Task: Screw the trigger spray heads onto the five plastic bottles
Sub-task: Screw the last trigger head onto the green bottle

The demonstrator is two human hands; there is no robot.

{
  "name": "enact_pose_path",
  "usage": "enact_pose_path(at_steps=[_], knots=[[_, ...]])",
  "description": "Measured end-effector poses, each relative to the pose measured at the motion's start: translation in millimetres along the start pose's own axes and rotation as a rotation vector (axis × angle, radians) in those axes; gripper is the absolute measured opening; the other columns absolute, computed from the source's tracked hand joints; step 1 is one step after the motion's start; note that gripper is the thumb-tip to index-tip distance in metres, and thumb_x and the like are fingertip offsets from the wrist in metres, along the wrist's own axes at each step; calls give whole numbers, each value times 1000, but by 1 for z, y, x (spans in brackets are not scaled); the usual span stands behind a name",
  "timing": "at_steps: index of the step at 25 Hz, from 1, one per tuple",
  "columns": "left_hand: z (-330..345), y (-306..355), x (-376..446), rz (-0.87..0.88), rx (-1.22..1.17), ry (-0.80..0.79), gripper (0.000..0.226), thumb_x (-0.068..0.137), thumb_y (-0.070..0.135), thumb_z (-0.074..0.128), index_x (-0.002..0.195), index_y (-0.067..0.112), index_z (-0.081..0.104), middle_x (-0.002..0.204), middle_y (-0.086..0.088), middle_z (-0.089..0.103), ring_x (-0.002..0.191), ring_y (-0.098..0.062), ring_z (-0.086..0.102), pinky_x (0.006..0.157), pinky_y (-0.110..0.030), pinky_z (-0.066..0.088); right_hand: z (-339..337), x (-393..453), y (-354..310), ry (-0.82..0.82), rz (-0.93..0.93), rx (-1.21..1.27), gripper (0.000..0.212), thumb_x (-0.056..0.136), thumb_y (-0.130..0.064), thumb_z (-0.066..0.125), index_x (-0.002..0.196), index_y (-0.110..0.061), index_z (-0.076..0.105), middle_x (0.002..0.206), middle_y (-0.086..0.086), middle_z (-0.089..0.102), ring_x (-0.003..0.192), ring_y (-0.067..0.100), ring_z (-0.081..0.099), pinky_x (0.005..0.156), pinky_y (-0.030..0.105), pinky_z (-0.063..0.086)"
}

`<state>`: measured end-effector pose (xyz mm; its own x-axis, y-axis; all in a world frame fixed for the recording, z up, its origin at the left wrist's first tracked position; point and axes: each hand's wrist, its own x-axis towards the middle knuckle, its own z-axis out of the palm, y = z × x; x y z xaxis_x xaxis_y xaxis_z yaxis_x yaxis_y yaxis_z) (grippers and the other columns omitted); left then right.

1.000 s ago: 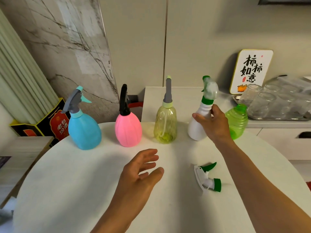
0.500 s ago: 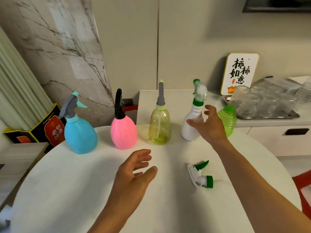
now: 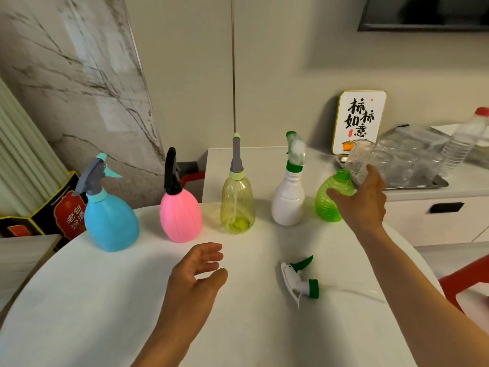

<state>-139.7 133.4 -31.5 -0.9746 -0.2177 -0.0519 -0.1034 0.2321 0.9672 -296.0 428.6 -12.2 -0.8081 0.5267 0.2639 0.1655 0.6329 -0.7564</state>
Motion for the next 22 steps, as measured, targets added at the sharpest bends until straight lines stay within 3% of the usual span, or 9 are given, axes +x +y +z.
enact_pose_path(at_steps=[5,11,22], knots=[[5,-1,7,-5,1,-18,35,83,5,71,96,38,69,94,17,73,86,5,65,67,-15,46,15,6,17,-70,-12,62,116,72,-43,84,157,-23,9,164,8,21,145,35,28,112,55,31],[7,-2,8,29,24,-31,37,82,2,73,95,35,69,93,24,72,83,5,66,63,-9,45,29,12,22,-104,12,172,70,81,-24,78,143,-20,44,135,15,58,121,38,54,97,42,42],[6,0,3,33,14,-39,34,82,5,72,96,36,70,96,25,71,87,6,65,67,-13,45,14,15,24,-76,132,233,72,68,-32,86,128,-26,46,109,1,58,109,34,59,87,39,45]])
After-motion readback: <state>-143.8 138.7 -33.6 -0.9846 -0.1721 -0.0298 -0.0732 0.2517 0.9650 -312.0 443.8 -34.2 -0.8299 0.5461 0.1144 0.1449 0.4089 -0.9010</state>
